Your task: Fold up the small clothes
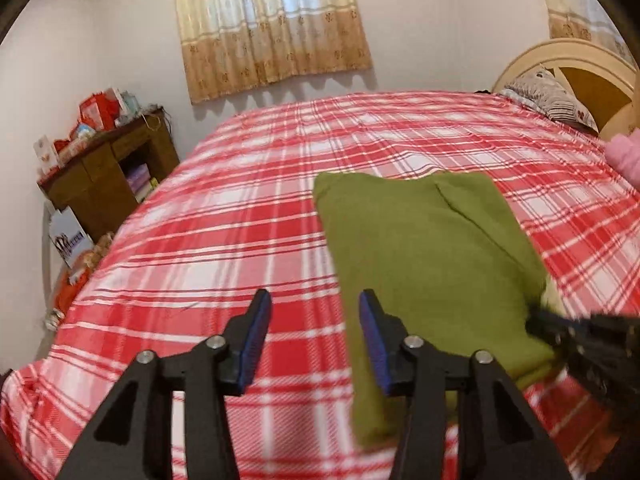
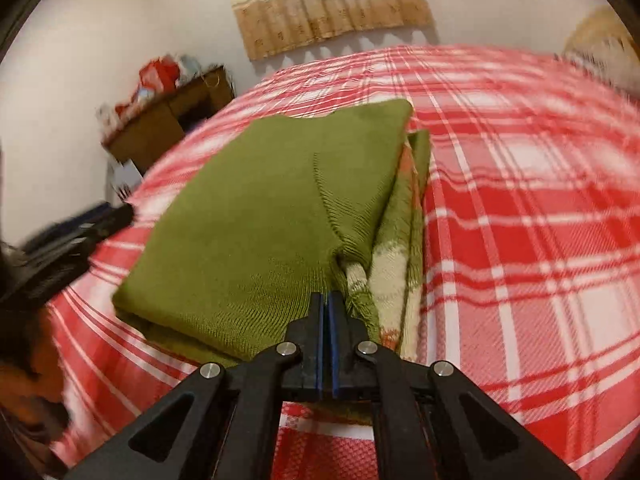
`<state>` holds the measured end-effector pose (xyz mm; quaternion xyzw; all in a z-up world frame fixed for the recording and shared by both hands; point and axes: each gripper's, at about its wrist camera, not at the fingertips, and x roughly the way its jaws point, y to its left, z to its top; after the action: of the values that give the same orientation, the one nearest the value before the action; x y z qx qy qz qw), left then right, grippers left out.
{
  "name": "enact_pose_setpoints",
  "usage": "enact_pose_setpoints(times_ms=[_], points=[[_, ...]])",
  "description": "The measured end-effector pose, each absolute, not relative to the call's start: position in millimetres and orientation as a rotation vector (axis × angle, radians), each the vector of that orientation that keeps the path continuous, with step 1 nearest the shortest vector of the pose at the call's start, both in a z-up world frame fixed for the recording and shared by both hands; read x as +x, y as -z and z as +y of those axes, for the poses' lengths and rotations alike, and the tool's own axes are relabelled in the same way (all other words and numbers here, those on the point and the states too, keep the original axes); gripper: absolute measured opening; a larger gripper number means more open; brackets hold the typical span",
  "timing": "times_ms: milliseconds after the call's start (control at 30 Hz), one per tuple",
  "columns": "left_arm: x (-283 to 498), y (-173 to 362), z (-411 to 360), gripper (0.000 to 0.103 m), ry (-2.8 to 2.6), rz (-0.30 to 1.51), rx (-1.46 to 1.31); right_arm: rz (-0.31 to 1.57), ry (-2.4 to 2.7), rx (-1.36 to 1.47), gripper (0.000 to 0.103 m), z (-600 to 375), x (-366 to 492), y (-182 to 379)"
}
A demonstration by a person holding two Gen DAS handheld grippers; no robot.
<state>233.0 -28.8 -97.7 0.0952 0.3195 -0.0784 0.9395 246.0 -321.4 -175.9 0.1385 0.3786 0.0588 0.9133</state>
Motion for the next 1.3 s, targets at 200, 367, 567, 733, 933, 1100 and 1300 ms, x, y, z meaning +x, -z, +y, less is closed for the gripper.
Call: enact_pose_setpoints(times_ms=[200, 367, 567, 733, 933, 1100, 1300], points=[[238.6, 131.6, -40.0, 0.032, 0.148, 0.695, 0.200, 0.769, -0.132, 0.301, 0.001, -319.4, 244.8, 177.5], [220.6, 139.4, -38.3, 0.029, 0.165, 0.679, 0.273, 0.790, -0.133, 0.321, 0.002, -321.8, 239.7, 175.1], [233.6, 103.3, -17.0, 0.059, 0.242, 0.691, 0.197, 0.678, -0.069, 0.266, 0.003, -334.6, 243.1, 121.4], [271.1, 75.9, -18.4, 0.068, 0.202, 0.655, 0.077, 0.676, -0.053, 0.195, 0.003, -335.9, 298.1, 104.9], [316.1, 114.5, -56.5, 0.038, 0.181, 0.776, 0.110, 0.807, 0.025, 0.142, 0.003, -342.1, 363.3, 154.1], [299.1, 130.3, -76.7, 0.037, 0.122, 0.677, 0.230, 0.743, -0.004, 0.132, 0.003, -350.3, 360.9, 164.9], [296.8, 129.7, -79.5, 0.037, 0.111, 0.656, 0.266, 0.726, 0.015, 0.104, 0.003, -344.9, 357.6, 164.3]])
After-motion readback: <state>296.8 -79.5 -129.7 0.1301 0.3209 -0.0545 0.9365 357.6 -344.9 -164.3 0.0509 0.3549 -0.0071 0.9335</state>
